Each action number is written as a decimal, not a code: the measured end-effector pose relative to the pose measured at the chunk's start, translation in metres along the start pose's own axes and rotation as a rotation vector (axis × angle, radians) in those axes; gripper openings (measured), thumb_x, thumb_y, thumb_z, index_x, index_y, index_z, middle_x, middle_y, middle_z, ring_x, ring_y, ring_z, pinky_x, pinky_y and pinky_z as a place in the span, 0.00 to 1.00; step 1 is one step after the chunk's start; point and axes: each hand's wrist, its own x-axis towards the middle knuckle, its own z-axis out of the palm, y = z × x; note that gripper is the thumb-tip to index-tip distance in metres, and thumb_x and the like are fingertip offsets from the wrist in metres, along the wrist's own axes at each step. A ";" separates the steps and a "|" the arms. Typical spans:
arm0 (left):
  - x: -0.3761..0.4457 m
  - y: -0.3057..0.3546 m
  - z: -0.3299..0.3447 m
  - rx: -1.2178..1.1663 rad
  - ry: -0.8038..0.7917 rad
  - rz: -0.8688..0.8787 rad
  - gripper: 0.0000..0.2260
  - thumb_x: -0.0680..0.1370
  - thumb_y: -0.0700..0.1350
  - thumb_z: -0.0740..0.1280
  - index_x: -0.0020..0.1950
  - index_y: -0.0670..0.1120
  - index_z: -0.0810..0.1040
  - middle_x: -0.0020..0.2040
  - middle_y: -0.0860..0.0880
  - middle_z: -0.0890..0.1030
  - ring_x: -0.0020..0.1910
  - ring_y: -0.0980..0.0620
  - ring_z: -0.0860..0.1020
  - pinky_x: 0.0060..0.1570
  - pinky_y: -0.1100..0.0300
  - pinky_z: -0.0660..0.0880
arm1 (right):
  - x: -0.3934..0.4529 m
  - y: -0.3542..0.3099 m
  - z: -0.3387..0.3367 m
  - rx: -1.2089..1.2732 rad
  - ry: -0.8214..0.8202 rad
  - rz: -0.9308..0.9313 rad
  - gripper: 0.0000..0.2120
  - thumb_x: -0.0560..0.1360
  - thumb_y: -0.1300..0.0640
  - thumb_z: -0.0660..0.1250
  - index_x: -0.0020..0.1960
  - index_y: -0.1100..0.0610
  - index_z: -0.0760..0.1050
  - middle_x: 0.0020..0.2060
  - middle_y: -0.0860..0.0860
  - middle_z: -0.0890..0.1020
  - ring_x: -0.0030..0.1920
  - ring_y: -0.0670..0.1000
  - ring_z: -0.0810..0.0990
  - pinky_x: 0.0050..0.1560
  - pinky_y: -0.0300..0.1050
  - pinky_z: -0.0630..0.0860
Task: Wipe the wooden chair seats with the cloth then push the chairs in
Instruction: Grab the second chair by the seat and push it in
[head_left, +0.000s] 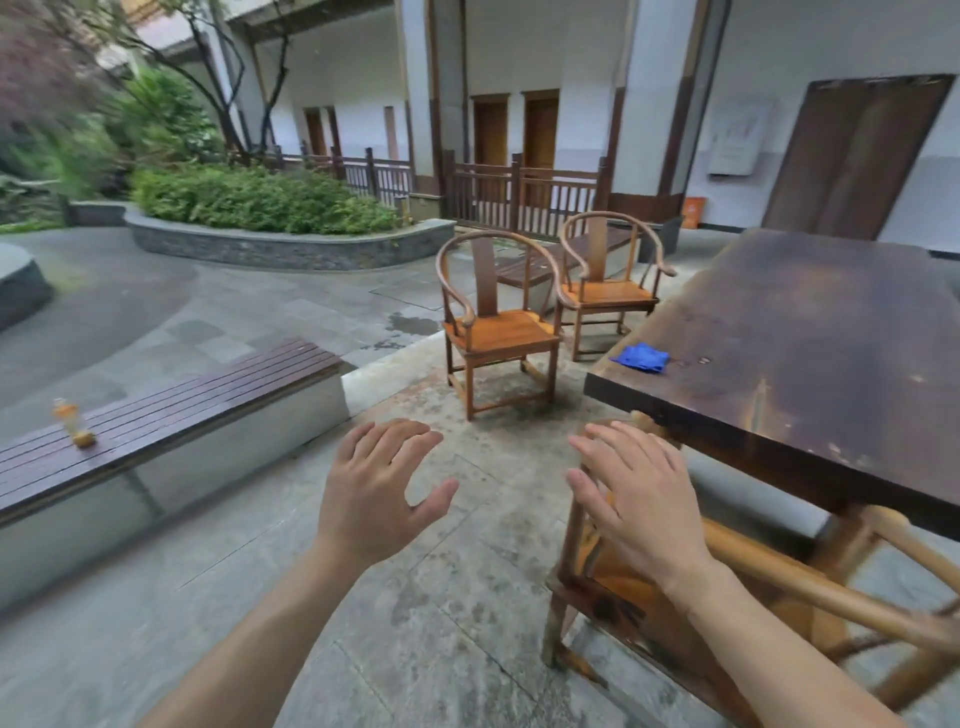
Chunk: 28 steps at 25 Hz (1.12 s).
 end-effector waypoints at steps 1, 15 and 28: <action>-0.004 -0.016 0.000 0.026 0.010 -0.020 0.25 0.81 0.64 0.57 0.58 0.47 0.83 0.58 0.50 0.83 0.59 0.47 0.81 0.65 0.48 0.70 | 0.013 -0.008 0.013 0.014 0.005 -0.022 0.28 0.82 0.35 0.47 0.64 0.47 0.79 0.64 0.47 0.81 0.68 0.52 0.75 0.66 0.53 0.67; 0.048 -0.315 0.065 0.113 0.044 -0.071 0.25 0.81 0.65 0.56 0.58 0.48 0.83 0.57 0.50 0.83 0.58 0.46 0.81 0.64 0.45 0.72 | 0.242 -0.125 0.225 0.074 0.026 -0.127 0.27 0.81 0.35 0.48 0.62 0.47 0.80 0.62 0.46 0.81 0.68 0.51 0.74 0.67 0.53 0.65; 0.191 -0.505 0.246 0.089 0.060 -0.044 0.26 0.82 0.64 0.54 0.58 0.48 0.83 0.57 0.50 0.83 0.58 0.46 0.81 0.64 0.45 0.71 | 0.451 -0.070 0.412 0.078 0.068 -0.100 0.27 0.81 0.35 0.49 0.59 0.48 0.81 0.62 0.47 0.82 0.67 0.52 0.75 0.67 0.56 0.67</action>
